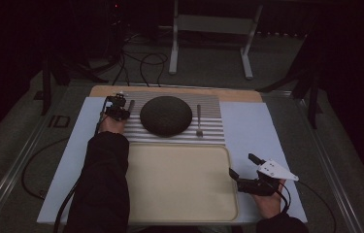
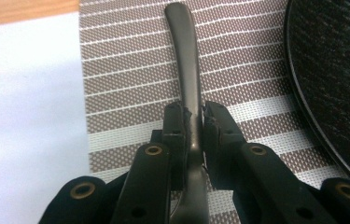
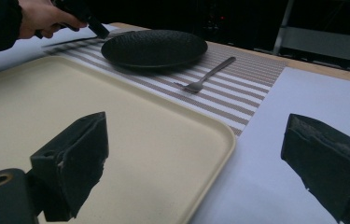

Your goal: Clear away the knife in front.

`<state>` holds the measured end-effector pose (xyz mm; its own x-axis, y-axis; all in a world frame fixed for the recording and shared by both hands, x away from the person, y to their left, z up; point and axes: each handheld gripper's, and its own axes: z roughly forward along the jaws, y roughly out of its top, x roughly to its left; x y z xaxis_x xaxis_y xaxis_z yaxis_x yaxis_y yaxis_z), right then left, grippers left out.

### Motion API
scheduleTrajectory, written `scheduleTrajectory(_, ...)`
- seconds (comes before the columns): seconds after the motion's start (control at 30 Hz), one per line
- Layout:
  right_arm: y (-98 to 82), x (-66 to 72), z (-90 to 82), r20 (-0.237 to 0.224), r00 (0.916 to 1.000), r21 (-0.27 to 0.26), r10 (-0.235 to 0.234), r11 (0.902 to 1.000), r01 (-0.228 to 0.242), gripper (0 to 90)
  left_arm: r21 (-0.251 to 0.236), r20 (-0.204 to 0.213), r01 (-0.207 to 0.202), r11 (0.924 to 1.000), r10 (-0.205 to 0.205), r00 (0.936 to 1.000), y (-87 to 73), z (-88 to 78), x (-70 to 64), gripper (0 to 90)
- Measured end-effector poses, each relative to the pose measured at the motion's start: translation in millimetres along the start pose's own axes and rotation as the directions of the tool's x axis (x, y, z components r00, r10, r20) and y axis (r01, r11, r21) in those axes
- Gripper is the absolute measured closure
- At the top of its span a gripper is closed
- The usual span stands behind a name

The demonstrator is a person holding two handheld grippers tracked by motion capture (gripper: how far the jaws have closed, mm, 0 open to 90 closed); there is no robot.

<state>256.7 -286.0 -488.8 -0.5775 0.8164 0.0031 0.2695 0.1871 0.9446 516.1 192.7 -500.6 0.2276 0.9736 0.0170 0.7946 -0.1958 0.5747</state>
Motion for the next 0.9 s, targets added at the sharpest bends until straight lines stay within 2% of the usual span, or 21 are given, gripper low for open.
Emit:
scheduleTrajectory(0.23, 0.0, 0.1, -0.4, 0.0, 1.0, 0.001, -0.001, 1.0, 0.001, 7.7, -0.013, 0.0, 0.022, 0.9997, -0.022, 0.9998, -0.2, -5.8, 3.5, 80.9)
scheduleTrajectory(0.57, 0.1, 0.1, -0.4, 0.002, 1.0, 0.001, 0.0, 1.0, 0.0, 7.7, -0.031, 0.004, 0.028, 0.9991, -0.028, 0.9996, -0.9, -12.3, 3.0, 81.0)
scheduleTrajectory(0.9, 0.2, 0.1, -0.4, 0.003, 1.0, -0.002, 0.0, 1.0, 0.0, 7.7, -0.051, -0.001, 0.031, 0.9982, -0.032, 0.9995, -1.0, -21.9, -3.9, 80.9)
